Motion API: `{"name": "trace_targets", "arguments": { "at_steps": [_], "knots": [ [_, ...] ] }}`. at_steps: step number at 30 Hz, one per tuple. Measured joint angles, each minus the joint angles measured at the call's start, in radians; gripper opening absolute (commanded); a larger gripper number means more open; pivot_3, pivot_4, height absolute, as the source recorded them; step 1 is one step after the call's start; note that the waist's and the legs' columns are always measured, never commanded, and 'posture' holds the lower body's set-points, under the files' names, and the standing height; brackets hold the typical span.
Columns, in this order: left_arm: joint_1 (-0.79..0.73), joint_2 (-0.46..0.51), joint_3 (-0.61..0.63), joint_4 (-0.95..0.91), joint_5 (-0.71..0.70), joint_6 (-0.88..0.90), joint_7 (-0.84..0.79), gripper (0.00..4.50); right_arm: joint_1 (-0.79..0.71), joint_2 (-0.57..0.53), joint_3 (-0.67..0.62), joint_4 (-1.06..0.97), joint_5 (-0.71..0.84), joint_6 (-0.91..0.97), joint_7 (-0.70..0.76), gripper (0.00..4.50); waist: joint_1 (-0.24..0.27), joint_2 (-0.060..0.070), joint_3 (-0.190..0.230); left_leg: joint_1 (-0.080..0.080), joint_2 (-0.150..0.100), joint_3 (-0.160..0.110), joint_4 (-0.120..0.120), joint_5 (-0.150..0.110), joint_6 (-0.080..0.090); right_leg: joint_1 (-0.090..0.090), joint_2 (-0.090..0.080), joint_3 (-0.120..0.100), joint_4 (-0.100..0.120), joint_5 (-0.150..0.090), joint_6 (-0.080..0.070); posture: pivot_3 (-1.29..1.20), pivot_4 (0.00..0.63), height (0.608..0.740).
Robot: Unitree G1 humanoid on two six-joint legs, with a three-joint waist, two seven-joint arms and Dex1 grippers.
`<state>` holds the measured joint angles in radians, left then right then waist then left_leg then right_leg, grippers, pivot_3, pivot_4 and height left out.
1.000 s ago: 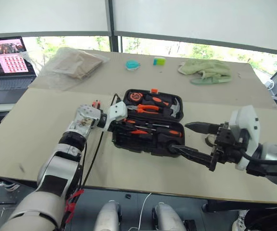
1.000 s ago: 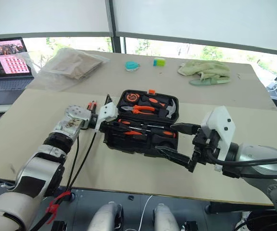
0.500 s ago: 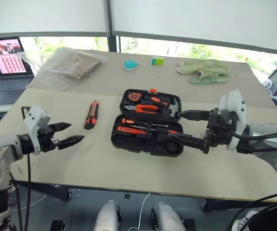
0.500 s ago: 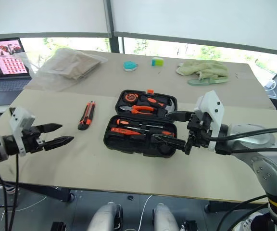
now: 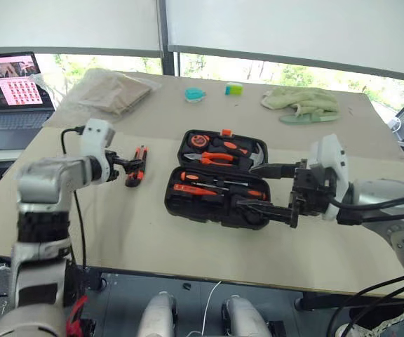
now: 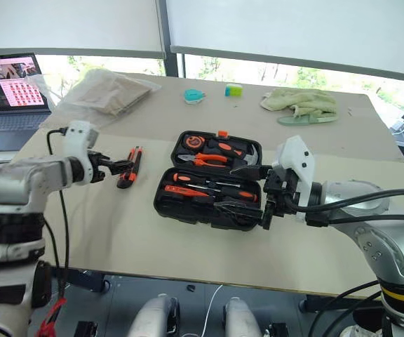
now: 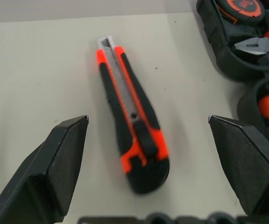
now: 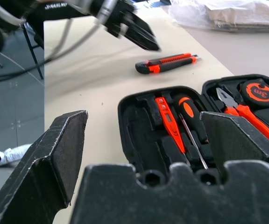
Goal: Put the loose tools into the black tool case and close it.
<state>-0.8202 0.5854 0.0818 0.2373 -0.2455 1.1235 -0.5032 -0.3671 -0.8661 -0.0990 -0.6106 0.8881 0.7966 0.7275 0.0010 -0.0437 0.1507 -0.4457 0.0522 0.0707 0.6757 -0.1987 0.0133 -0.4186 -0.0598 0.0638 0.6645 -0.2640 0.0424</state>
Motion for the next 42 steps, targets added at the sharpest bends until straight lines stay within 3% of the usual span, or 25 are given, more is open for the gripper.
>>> {"name": "trace_targets", "arguments": {
  "at_steps": [7,16,22,25,30,37,42],
  "knots": [
    [-0.139,-0.071,-0.088,0.375,0.085,-0.139,0.012,4.42,0.006,0.030,0.001,-0.027,-0.001,0.003,-0.051,4.50,-0.001,0.000,0.000,-0.001,0.000,0.006,0.000,0.000,0.000,0.000,0.000,0.000,0.000,0.000,0.000,0.00,0.150,0.740],
    [-0.166,-0.064,-0.119,0.461,0.129,-0.209,-0.034,1.67,0.037,0.036,0.001,-0.064,-0.001,0.003,-0.081,4.50,0.007,0.000,0.000,-0.001,0.000,0.007,0.000,0.000,0.000,0.000,-0.001,0.000,0.000,0.000,0.000,0.00,0.150,0.740],
    [-0.105,-0.002,-0.121,0.391,0.113,-0.265,-0.169,1.66,0.098,0.019,-0.047,-0.090,0.004,0.008,-0.086,4.50,0.001,0.000,0.000,-0.002,0.000,0.007,0.000,0.000,0.000,-0.002,-0.001,0.000,0.000,0.000,0.000,0.00,0.150,0.740],
    [-0.070,0.047,-0.128,0.236,0.040,-0.371,-0.394,1.66,0.123,0.012,-0.077,-0.105,0.032,0.015,-0.092,4.50,0.001,-0.002,0.001,-0.006,0.001,0.007,0.000,0.000,0.000,-0.004,-0.001,0.000,0.000,0.000,0.000,0.00,0.150,0.740],
    [-0.052,0.160,-0.260,-0.072,-0.010,-0.649,-0.821,1.66,0.176,-0.010,-0.107,-0.122,0.040,0.020,-0.095,4.50,0.010,0.001,-0.001,-0.004,0.000,0.009,0.000,0.000,0.000,-0.001,-0.002,0.000,-0.003,0.000,0.000,0.00,0.150,0.740],
    [-0.069,0.046,-0.516,0.065,0.150,-0.970,-1.008,1.66,0.185,-0.008,-0.115,-0.121,0.047,0.021,-0.133,4.50,0.009,0.001,0.000,-0.004,0.000,0.009,0.001,0.001,0.001,-0.002,0.000,0.001,-0.002,0.000,0.000,0.00,0.150,0.740],
    [-0.120,-0.012,-0.553,0.176,0.219,-1.066,-1.019,1.66,0.217,-0.008,-0.121,-0.134,0.061,0.022,-0.154,4.50,0.008,0.001,0.000,-0.006,0.000,0.008,0.001,0.000,0.001,-0.003,0.000,0.001,-0.002,0.000,0.000,0.00,0.150,0.740]
  ]
}}
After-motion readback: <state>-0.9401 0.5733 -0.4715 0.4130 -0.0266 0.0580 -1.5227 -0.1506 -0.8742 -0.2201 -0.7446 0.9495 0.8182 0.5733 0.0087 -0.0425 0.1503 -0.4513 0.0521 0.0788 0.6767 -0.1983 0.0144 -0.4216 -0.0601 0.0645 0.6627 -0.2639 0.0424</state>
